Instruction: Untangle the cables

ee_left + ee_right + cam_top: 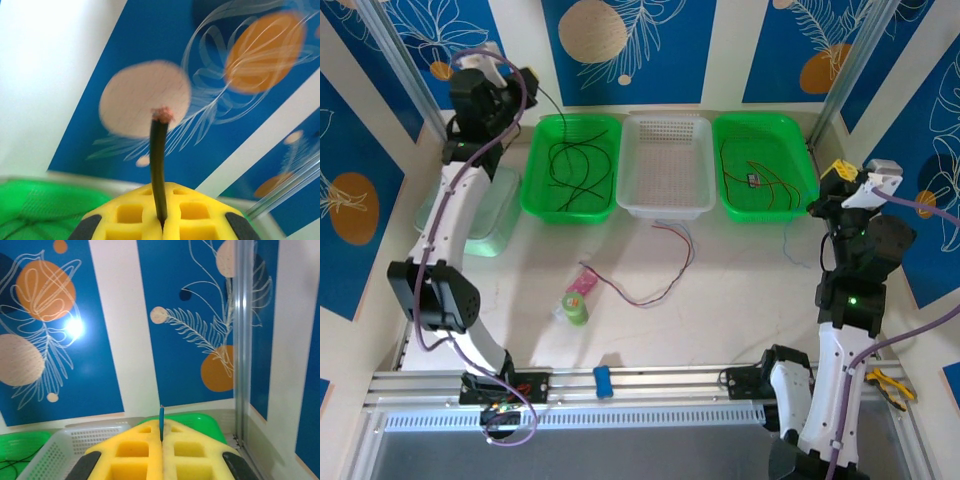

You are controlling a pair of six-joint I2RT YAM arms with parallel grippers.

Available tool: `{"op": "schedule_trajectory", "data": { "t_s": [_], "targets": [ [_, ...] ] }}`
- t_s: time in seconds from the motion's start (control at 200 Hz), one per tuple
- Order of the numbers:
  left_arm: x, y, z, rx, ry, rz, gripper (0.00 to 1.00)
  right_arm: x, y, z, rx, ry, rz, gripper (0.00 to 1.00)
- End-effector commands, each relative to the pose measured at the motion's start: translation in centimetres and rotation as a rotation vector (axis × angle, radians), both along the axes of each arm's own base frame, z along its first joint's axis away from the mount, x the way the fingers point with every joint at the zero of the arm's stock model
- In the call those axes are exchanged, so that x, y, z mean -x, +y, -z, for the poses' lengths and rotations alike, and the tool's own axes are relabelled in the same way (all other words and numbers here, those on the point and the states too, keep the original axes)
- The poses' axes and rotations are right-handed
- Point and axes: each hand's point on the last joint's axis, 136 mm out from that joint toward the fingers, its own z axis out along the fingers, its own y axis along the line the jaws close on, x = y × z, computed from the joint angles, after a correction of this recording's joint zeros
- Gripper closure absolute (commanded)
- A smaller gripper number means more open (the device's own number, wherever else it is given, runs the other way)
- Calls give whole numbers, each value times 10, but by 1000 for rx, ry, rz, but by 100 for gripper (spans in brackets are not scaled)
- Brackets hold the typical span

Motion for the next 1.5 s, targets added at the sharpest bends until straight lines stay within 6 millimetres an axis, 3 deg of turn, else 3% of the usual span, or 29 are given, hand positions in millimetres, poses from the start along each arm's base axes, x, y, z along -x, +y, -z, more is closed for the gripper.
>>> {"op": "schedule_trajectory", "data": {
  "t_s": [0.0,0.345,0.645,0.735,0.84,0.9,1.04,1.286,1.496],
  "targets": [
    [-16,-2,73,-75,160,-15,100,8,12,-19,18,-30,-44,100],
    [-19,-23,237,-198,617,27,100,9,24,-25,61,-26,-96,100],
    [-20,-35,304,-223,791,72,100,8,28,-29,76,-19,-113,100],
    [-19,-41,316,-233,834,94,86,10,41,-34,99,-24,-181,100],
    [-19,-44,319,-240,834,87,53,11,54,-42,121,-22,-241,100],
    [-20,-44,317,-243,831,82,45,11,55,-47,133,-27,-238,100],
    [-21,-35,296,-283,789,27,38,5,50,-56,135,-38,-203,100],
    [-22,-33,224,-276,638,16,34,-20,41,-74,101,-59,-174,100],
    [3,-38,179,-226,558,40,33,-51,37,-95,70,-121,-159,100]
  ]
}}
